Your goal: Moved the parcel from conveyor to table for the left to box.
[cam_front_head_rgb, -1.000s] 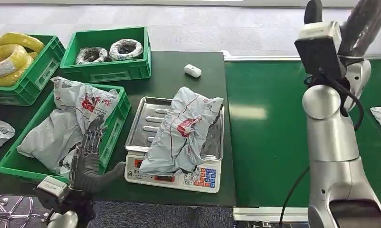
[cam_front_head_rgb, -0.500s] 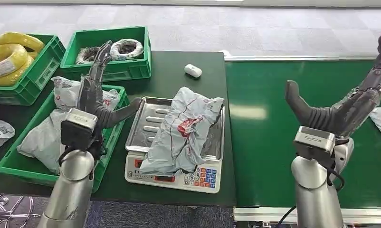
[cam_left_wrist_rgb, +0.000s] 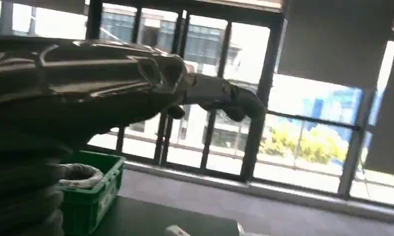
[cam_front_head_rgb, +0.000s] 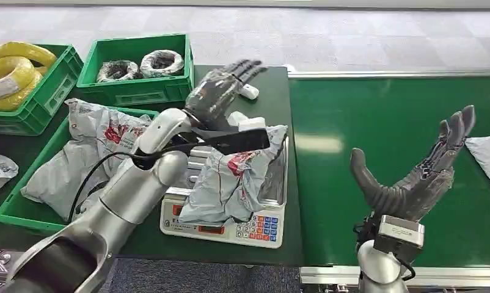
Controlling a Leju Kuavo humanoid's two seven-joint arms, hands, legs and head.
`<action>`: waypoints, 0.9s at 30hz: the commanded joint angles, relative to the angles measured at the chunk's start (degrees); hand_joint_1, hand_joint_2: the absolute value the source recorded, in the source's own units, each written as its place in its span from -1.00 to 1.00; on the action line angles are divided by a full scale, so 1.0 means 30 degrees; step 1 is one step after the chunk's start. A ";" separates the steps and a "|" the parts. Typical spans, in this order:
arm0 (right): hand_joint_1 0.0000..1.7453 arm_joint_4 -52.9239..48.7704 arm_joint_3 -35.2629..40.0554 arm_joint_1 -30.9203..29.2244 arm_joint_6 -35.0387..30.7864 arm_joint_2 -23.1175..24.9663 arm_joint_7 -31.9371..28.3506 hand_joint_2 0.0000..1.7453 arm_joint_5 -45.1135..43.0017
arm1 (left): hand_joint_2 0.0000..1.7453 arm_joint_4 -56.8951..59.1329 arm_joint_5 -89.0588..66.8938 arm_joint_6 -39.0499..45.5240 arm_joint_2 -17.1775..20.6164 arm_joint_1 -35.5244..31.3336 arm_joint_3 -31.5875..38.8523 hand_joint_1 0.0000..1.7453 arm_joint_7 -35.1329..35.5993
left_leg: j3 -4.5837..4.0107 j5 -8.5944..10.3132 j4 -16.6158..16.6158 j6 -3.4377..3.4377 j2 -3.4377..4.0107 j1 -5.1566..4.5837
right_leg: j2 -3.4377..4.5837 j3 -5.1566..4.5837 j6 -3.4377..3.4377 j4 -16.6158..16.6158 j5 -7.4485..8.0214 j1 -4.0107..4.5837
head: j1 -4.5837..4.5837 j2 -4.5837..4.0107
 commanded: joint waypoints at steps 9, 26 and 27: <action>-1.00 -0.0719 -0.0645 0.2584 0.0311 0.0756 -0.0945 1.00 0.0446 | 1.00 1.4268 -0.2651 -0.0175 -0.2831 -0.1450 -0.7507 -1.00 -0.0751 | 0.0056 0.0003 -0.0035 0.0004 -0.0017 -0.0004 | -0.0021 0.0065 -0.0011 -0.0038 -0.0006 0.0000 | 0.0015 0.0000; -1.00 -0.0931 -0.0677 0.2530 0.0197 0.0727 -0.0952 1.00 0.0604 | 1.00 1.4666 -0.1771 -0.1308 -0.2887 -0.1351 -0.7918 0.80 -0.1501 | 0.0176 0.0015 -0.0073 0.0004 0.0052 -0.0007 | 0.0043 0.0170 -0.0018 -0.0064 0.0027 -0.0002 | 0.0022 0.0000; -1.00 -0.1057 -0.0587 0.2613 0.0155 0.0677 -0.0965 1.00 0.0724 | 1.00 1.4570 -0.1617 -0.1384 -0.2818 -0.1439 -0.8003 0.84 -0.1503 | 0.0178 0.0000 -0.0039 0.0003 0.0044 -0.0007 | 0.0041 0.0173 -0.0013 -0.0030 0.0011 -0.0003 | 0.0015 0.0000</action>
